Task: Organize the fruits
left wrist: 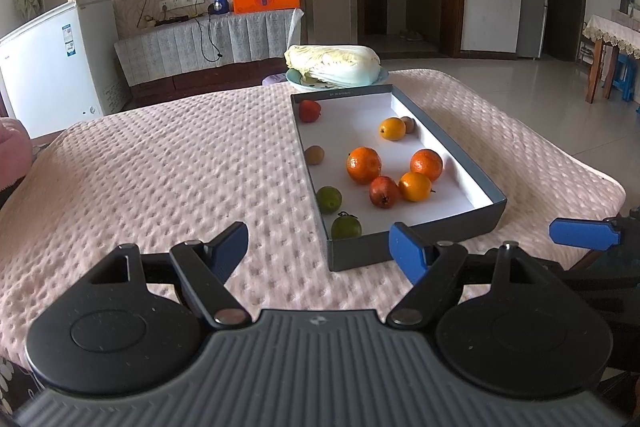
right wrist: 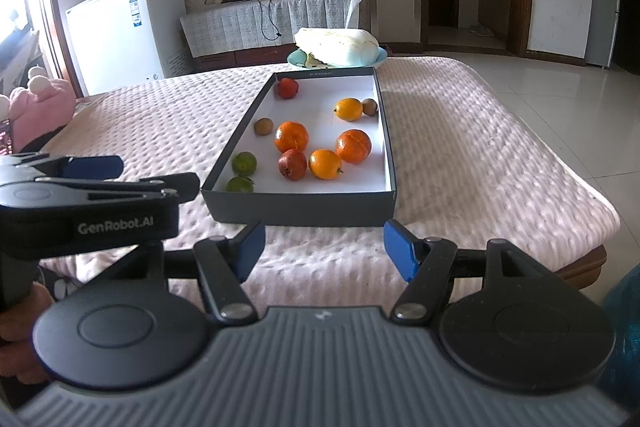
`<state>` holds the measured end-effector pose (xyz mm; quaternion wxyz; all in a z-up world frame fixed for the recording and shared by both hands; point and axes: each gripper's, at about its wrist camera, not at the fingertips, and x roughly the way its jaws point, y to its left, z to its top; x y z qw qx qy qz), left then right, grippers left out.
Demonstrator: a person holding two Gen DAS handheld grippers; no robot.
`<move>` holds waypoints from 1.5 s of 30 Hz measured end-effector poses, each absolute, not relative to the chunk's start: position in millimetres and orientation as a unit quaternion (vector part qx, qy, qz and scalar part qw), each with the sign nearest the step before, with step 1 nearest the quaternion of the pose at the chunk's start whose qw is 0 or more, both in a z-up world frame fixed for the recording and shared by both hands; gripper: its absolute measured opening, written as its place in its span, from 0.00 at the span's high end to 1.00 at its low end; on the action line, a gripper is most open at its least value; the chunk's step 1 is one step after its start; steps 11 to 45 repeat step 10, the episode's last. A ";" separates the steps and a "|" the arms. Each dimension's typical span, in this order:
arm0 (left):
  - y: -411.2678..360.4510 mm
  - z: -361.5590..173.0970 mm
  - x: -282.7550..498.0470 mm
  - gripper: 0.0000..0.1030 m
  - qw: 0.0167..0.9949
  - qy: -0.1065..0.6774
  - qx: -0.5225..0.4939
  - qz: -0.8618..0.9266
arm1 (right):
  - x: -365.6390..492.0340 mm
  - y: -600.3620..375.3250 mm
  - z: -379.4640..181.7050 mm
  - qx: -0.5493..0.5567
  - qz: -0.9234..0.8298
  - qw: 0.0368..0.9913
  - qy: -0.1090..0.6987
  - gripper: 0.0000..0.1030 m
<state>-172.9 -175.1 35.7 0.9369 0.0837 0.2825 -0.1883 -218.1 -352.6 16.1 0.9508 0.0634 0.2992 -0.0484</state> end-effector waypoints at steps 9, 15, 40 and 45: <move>-173.6 36.1 -174.0 0.21 0.938 0.276 0.082 -0.193 | -218.3 -353.1 15.3 0.063 -0.050 0.951 0.300 0.34; -173.6 36.3 -173.7 0.21 0.938 0.276 0.081 -0.193 | -218.2 -353.6 15.2 0.064 -0.051 0.951 0.300 0.34; -173.6 36.3 -173.7 0.21 0.938 0.276 0.081 -0.193 | -218.2 -353.6 15.2 0.064 -0.051 0.951 0.300 0.34; -173.6 36.3 -173.7 0.21 0.938 0.276 0.081 -0.193 | -218.2 -353.6 15.2 0.064 -0.051 0.951 0.300 0.34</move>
